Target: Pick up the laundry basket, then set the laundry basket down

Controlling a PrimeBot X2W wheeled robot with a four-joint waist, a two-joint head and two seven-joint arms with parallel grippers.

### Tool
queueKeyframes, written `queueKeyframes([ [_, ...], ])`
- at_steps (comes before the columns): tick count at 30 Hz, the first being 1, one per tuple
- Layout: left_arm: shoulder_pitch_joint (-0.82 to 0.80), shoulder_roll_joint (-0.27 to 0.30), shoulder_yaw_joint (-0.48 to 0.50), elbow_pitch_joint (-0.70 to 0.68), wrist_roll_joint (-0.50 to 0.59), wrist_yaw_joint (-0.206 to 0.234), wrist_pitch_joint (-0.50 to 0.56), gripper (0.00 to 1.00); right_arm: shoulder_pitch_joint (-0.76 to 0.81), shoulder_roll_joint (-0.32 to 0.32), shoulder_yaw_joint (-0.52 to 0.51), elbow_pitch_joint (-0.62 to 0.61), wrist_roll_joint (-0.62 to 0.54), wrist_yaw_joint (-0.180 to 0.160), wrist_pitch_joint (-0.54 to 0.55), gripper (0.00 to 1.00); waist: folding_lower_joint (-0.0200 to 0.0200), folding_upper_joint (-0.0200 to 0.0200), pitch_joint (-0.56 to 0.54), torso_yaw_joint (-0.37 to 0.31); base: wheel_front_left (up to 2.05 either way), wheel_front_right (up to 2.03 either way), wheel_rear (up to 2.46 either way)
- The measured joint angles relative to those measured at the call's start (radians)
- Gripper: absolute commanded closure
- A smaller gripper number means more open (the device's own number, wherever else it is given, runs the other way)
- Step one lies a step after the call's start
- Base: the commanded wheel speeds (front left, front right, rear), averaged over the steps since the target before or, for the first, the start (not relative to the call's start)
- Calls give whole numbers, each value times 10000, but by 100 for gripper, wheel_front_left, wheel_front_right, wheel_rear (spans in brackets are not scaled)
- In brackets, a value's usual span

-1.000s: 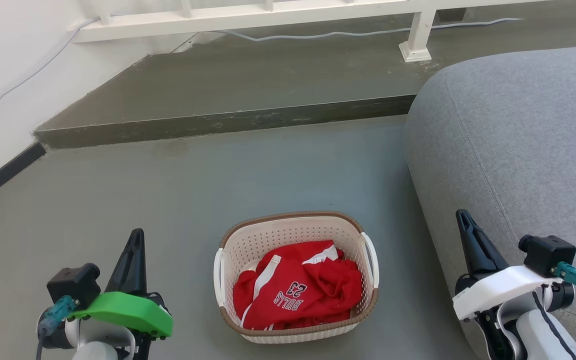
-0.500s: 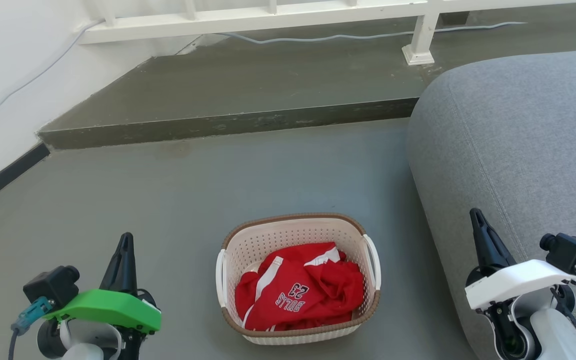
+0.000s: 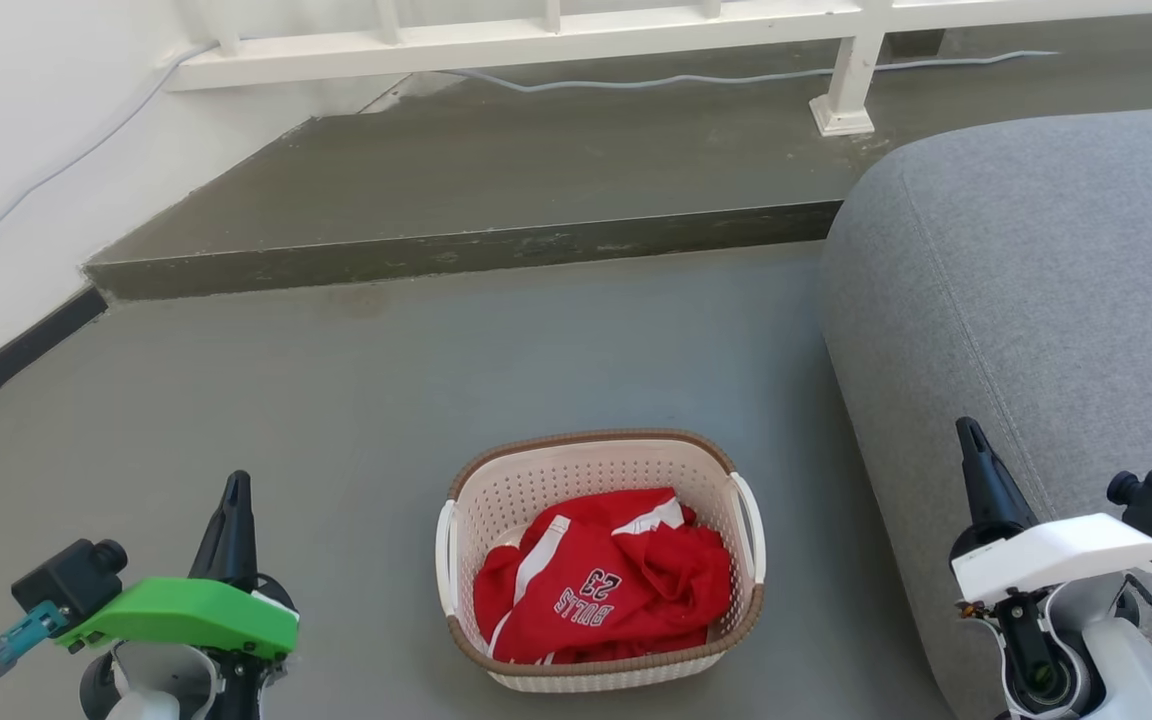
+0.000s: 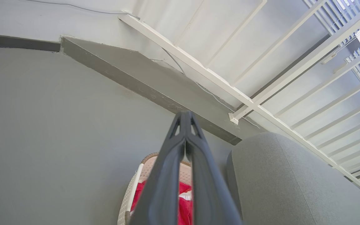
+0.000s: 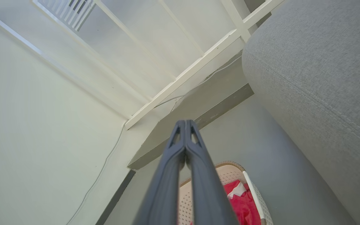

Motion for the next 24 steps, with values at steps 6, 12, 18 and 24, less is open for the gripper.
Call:
queueKeyframes([
  [6, -1, -2, 171, 0, -709, -33, 199, 100, -6, 38, -209, 0, 732, 10, 203, 100, 0, 0, -26, 29, 0, 0, 0],
  [12, -1, -4, 286, -2, -1423, -42, 437, 100, -12, 59, -387, 2, 1453, 13, 424, 100, 0, 0, -52, 58, 0, 0, 0],
  [18, -2, -4, 397, -6, -2119, -105, 614, 100, -17, 84, -604, 6, 2190, 54, 646, 100, 0, 0, -78, 87, 0, 0, 0],
  [24, -2, -6, 575, -8, -2834, -115, 828, 100, -28, 117, -780, 10, 2943, 84, 851, 100, 0, 0, -104, 115, 0, 0, 0],
])
